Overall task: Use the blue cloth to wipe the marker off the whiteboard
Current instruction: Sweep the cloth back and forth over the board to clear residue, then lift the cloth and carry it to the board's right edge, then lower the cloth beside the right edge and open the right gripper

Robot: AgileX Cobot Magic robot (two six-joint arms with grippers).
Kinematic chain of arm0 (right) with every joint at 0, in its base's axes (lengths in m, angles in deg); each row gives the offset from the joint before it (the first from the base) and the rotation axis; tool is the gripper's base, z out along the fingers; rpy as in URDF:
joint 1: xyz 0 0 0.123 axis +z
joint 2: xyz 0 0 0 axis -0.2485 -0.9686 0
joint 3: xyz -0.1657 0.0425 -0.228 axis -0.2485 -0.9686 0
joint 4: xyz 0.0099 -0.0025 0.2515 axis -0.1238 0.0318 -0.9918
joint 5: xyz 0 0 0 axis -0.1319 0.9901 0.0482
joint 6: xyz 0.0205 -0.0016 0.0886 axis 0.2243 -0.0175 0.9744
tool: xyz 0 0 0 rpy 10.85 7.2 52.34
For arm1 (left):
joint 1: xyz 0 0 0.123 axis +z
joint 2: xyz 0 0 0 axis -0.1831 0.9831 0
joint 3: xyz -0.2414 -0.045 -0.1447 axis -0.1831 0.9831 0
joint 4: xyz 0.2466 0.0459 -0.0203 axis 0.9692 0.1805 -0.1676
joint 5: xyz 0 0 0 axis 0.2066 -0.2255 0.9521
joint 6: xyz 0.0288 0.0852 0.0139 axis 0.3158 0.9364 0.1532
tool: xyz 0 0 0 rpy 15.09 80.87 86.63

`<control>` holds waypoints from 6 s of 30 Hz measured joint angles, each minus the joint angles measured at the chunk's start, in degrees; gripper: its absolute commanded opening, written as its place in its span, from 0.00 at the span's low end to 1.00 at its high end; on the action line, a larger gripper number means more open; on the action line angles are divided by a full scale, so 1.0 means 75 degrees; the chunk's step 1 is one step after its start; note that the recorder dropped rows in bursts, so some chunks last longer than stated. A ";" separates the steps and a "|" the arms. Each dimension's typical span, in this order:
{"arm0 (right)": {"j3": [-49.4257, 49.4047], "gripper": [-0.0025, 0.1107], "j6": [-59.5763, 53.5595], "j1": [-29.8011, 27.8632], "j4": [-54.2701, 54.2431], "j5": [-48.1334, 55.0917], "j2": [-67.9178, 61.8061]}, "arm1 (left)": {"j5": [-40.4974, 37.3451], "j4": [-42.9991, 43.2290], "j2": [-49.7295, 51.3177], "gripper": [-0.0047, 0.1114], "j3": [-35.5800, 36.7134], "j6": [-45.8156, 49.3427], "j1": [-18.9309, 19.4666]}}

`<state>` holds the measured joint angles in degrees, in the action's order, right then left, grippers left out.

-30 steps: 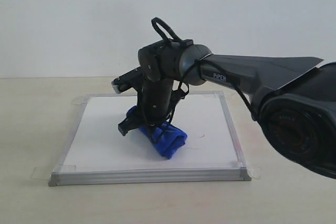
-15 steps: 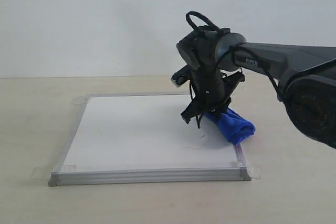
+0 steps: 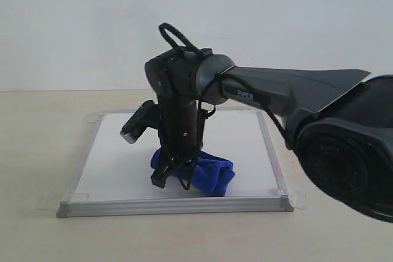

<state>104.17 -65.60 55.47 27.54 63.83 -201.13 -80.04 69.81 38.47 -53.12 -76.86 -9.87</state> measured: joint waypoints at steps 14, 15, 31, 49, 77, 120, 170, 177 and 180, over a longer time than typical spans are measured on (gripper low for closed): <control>0.0000 0.02 0.2025 -0.1377 0.0878 -0.0029 -0.0028 | 0.0000 0.0000 0.0000 0.07 0.0000 0.0000 0.0000; 0.0000 0.02 0.2116 -0.1486 0.0913 -0.0029 -0.0028 | 0.0000 0.0000 0.0000 0.07 0.0000 0.0000 0.0000; -0.0732 0.02 0.1188 -0.1174 0.0230 -0.0120 0.0356 | 0.0000 0.0000 0.0000 0.07 0.0000 0.0000 0.0000; -0.2215 0.02 0.0959 -0.0408 -0.0939 -0.0520 0.1146 | 0.0000 0.0000 0.0000 0.07 0.0000 0.0000 0.0000; -0.2213 0.02 0.4545 -0.0881 0.0678 -0.1044 0.1126 | 0.0000 0.0000 0.0000 0.07 0.0000 0.0000 0.0000; -0.2263 0.02 0.4894 -0.3187 0.0776 0.0002 0.2422 | 0.0000 0.0000 0.0000 0.07 0.0000 0.0000 0.0000; -0.2275 0.02 0.5227 -0.3187 0.0150 -0.1077 0.1517 | 0.0000 0.0000 0.0000 0.07 0.0000 0.0000 0.0000; -0.2275 0.02 0.5287 -0.3187 0.0212 -0.1077 0.1517 | 0.0000 0.0000 0.0000 0.07 0.0000 0.0000 0.0000; -0.2275 0.02 0.5300 -0.3187 0.0291 -0.1077 0.1505 | 0.0000 0.0000 0.0000 0.07 0.0000 0.0000 0.0000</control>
<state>87.10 -25.84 31.57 29.72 55.76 -189.84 -80.04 69.81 38.47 -53.12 -76.86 -9.87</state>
